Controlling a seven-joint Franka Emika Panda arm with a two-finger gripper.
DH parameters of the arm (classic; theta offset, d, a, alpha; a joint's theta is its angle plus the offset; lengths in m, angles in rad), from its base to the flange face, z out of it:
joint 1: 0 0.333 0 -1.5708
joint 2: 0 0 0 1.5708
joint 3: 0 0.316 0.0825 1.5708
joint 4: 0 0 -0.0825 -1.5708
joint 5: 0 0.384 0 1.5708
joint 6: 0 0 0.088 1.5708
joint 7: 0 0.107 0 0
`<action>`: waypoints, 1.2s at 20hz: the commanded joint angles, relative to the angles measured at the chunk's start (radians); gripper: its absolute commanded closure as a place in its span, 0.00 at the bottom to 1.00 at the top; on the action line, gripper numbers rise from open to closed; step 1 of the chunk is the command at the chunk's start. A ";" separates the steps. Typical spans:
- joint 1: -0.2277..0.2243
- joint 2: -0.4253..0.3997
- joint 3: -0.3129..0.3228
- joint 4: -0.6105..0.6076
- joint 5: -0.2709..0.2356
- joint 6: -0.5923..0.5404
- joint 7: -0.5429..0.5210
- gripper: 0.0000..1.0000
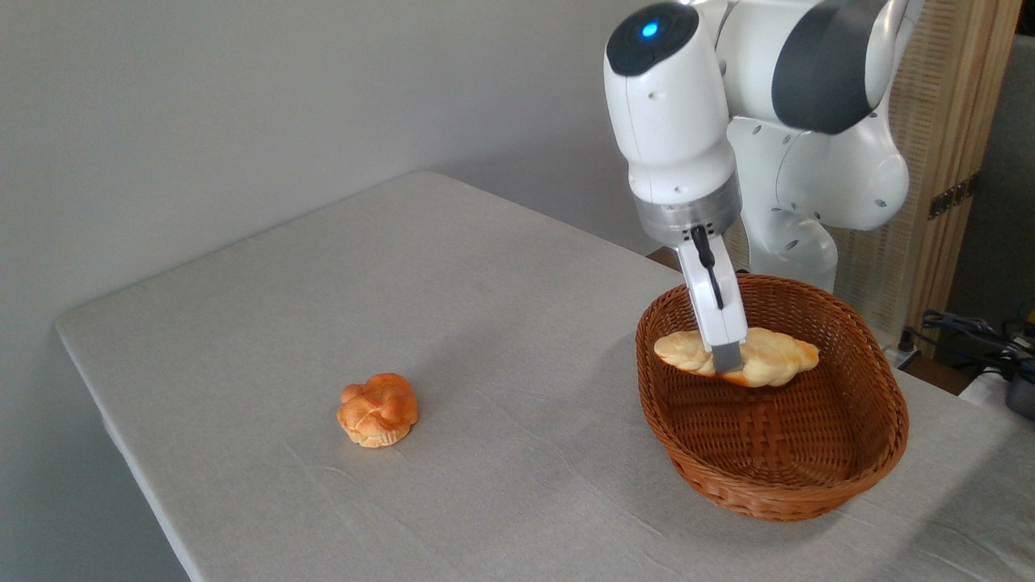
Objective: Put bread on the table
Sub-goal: 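Lift the roll out of the basket and carry it beside the orange bun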
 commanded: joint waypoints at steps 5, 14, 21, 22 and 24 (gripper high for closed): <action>-0.084 0.259 -0.001 0.510 -0.036 -0.249 -0.004 0.78; -0.089 0.539 -0.153 0.820 -0.386 0.019 -0.682 0.72; -0.090 0.596 -0.261 0.800 -0.353 0.151 -0.780 0.00; -0.090 0.596 -0.262 0.800 -0.343 0.148 -0.780 0.00; -0.090 0.596 -0.262 0.800 -0.331 0.139 -0.779 0.00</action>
